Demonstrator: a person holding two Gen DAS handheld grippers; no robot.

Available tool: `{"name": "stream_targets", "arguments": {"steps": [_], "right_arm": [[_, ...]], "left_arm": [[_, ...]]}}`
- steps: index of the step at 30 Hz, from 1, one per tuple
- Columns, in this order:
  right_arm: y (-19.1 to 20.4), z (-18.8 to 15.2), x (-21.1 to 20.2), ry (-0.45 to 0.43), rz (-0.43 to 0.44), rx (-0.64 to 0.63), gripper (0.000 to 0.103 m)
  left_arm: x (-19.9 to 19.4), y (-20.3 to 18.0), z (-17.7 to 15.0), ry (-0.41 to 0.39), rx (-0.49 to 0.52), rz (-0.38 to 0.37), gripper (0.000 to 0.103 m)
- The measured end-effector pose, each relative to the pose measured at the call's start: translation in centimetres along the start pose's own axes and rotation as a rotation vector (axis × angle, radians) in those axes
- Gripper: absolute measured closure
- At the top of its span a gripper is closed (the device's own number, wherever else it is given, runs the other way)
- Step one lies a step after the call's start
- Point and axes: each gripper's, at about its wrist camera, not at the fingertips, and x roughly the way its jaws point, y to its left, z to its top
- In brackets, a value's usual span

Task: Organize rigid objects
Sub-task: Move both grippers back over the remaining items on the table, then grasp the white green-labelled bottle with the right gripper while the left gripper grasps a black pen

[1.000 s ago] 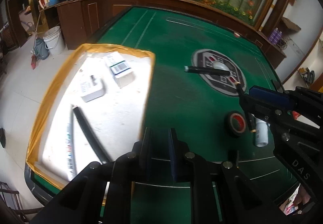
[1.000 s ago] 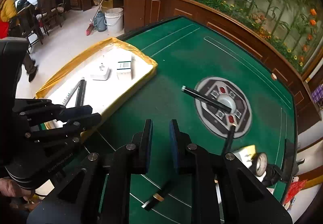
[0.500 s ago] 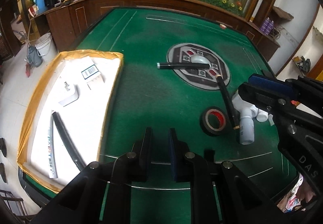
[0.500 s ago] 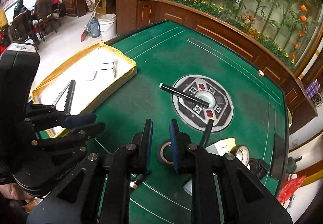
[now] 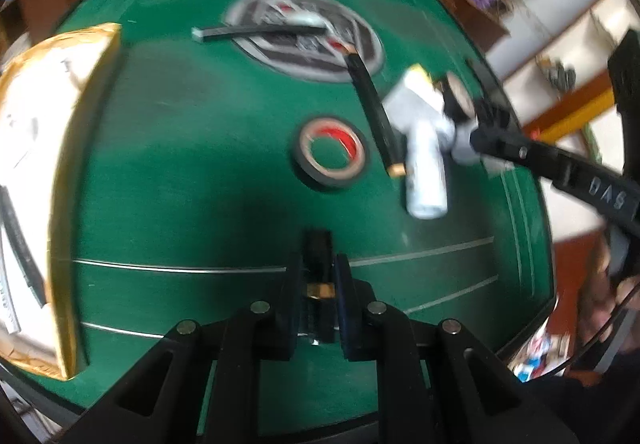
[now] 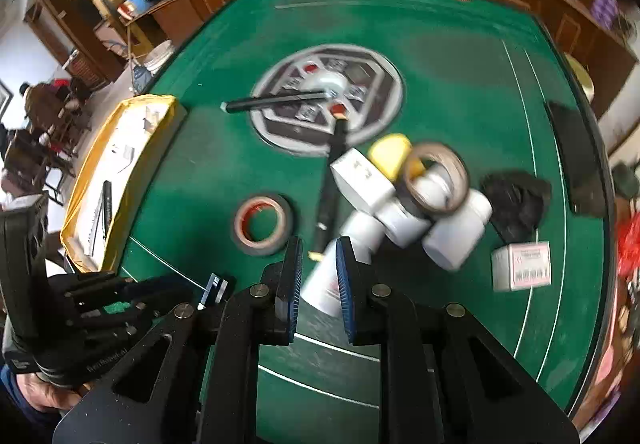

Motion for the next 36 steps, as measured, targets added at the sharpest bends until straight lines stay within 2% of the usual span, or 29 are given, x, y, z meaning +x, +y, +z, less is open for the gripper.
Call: {"name": "stream_targets", "arguments": {"steps": [1,3,4,5,8,9,12,14,15,20,23,30,36], "right_arm": [[-0.6,-0.2,0.1,0.007,0.005,0.018,0.086],[-1.6,-0.6,0.3,0.024,0.027,0.053,0.086],[-2.0,-0.8,0.4,0.031,0.036,0.064,0.086],[-2.3,-1.1,0.5,0.040,0.045,0.075,0.086],[-2.7,-1.6,1.2,0.081,0.108,0.117,0.086],[-2.8,-1.7,1.5,0.091,0.121,0.133,0.086],[-3.0,-1.8,2.4,0.114,0.138,0.171,0.086],[-3.0,-1.6,2.9,0.119,0.140,0.187,0.086],[-3.0,-1.5,3.2,0.122,0.140,0.193,0.086],[-2.7,-0.6,5.0,0.133,0.118,0.202,0.086],[-2.4,-0.1,6.0,0.143,0.116,0.204,0.077],[-1.7,0.5,7.3,0.153,0.116,0.181,0.068],[-1.2,0.4,8.5,0.160,0.139,0.149,0.065]], "left_arm": [[0.8,-0.6,-0.1,0.027,0.019,0.009,0.088],[1.1,-1.2,-0.2,0.020,0.051,0.029,0.082],[1.3,-1.5,-0.2,0.025,0.065,0.043,0.073],[1.6,-1.7,-0.1,0.039,0.069,0.051,0.068],[2.8,-1.7,-0.5,0.072,0.074,0.051,0.068],[2.6,-1.8,-0.7,0.044,0.088,0.058,0.067],[2.6,-2.2,-1.1,0.021,0.129,0.085,0.068],[2.5,-2.4,-1.5,-0.006,0.158,0.127,0.085],[2.4,-2.3,-1.5,-0.011,0.166,0.135,0.087],[2.1,-1.4,-1.7,-0.021,0.145,0.133,0.086],[1.9,-1.0,-1.8,-0.025,0.129,0.135,0.086],[1.9,-0.5,-1.6,-0.028,0.108,0.135,0.086],[1.7,-0.6,-1.8,-0.034,0.107,0.124,0.086]]}}
